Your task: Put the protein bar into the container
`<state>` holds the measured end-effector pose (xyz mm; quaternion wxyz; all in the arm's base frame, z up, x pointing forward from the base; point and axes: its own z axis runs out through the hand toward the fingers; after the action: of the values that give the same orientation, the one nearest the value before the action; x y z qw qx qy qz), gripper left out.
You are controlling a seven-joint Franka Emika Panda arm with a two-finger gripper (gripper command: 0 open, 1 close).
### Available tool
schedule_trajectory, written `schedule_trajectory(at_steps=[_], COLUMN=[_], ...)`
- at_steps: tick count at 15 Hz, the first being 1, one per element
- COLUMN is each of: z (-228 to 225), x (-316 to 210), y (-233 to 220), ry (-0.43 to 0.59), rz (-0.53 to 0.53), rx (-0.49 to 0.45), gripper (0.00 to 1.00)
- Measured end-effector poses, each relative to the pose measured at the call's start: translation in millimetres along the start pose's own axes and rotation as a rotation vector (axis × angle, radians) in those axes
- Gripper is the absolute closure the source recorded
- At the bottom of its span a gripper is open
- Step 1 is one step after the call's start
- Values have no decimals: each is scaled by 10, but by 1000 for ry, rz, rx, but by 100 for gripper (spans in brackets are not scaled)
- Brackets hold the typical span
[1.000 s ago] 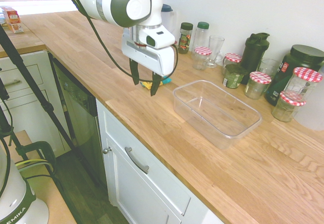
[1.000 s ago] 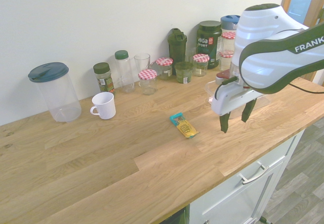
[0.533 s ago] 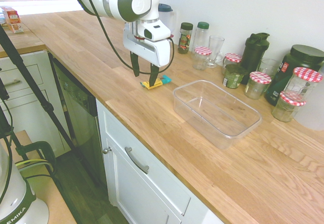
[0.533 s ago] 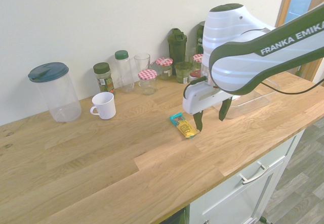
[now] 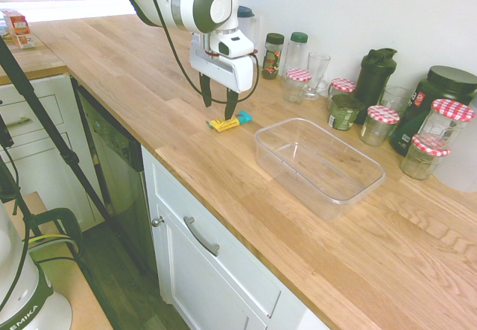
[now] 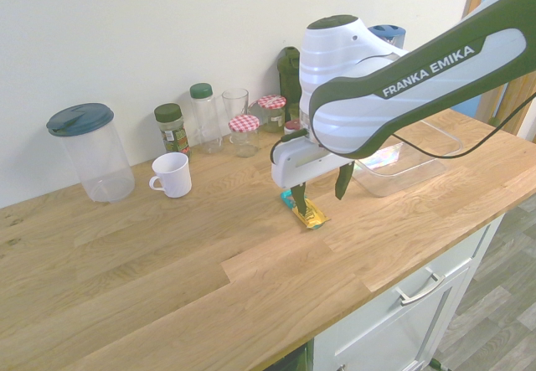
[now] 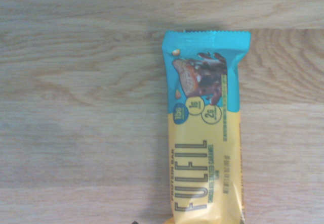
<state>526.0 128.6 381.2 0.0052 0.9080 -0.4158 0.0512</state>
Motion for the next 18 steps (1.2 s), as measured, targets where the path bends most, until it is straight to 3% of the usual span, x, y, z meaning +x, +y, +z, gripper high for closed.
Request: schedule_trajectory(at_steps=[18], z=[395], x=[100], y=[-173], ry=[-30], rz=[16], rx=[-56], gripper=[0])
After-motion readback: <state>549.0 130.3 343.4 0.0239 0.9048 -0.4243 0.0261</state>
